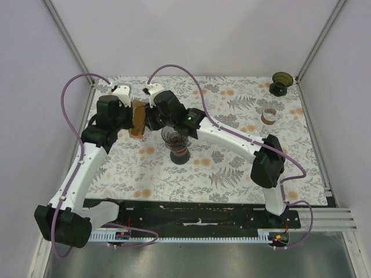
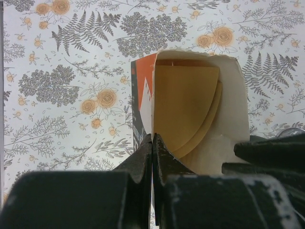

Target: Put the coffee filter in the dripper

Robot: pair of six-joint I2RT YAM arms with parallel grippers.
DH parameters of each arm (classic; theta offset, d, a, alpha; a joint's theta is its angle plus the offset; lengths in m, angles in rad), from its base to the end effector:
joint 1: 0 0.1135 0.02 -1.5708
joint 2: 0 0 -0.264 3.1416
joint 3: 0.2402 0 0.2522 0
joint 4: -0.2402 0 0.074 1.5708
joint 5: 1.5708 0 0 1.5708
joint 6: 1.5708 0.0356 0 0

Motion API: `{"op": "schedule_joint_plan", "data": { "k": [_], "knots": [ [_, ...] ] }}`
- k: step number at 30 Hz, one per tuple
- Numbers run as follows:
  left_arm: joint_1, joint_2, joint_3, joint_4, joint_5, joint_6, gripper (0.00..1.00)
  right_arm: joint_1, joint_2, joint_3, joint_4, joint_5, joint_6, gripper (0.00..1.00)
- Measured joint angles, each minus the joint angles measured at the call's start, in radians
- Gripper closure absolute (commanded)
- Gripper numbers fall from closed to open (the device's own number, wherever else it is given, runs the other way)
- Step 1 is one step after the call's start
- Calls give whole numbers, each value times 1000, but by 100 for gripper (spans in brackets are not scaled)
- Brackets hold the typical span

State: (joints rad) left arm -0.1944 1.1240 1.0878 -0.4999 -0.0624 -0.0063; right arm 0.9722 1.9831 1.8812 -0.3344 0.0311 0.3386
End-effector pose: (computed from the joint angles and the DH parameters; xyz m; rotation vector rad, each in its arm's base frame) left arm 0.2428 -0.0456 0.3467 0.1605 2.1001 -0.0547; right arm 0.2685 0.3917 0.3438 -0.6345 2.0022 0.7896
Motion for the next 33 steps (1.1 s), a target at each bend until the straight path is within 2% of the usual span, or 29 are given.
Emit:
{"op": "schedule_joint_plan", "data": {
  "k": [8, 11, 14, 28, 31, 33],
  "knots": [
    [-19, -32, -14, 0, 15, -4, 98, -3, 47, 73, -45, 66, -6, 72],
    [-26, -33, -18, 0, 20, -4, 98, -4, 66, 115, -51, 83, -9, 78],
    [-29, -35, -18, 0, 22, -5, 98, -8, 87, 155, -65, 92, -8, 78],
    [-44, -40, -23, 1, 49, -6, 98, -30, 124, 171, -111, 160, 2, 54],
    [-44, -40, -28, 0, 67, -10, 98, -30, 132, 174, -111, 159, 4, 55],
    [-44, -40, -28, 0, 75, -12, 98, -30, 145, 187, -110, 158, 5, 60]
  ]
}}
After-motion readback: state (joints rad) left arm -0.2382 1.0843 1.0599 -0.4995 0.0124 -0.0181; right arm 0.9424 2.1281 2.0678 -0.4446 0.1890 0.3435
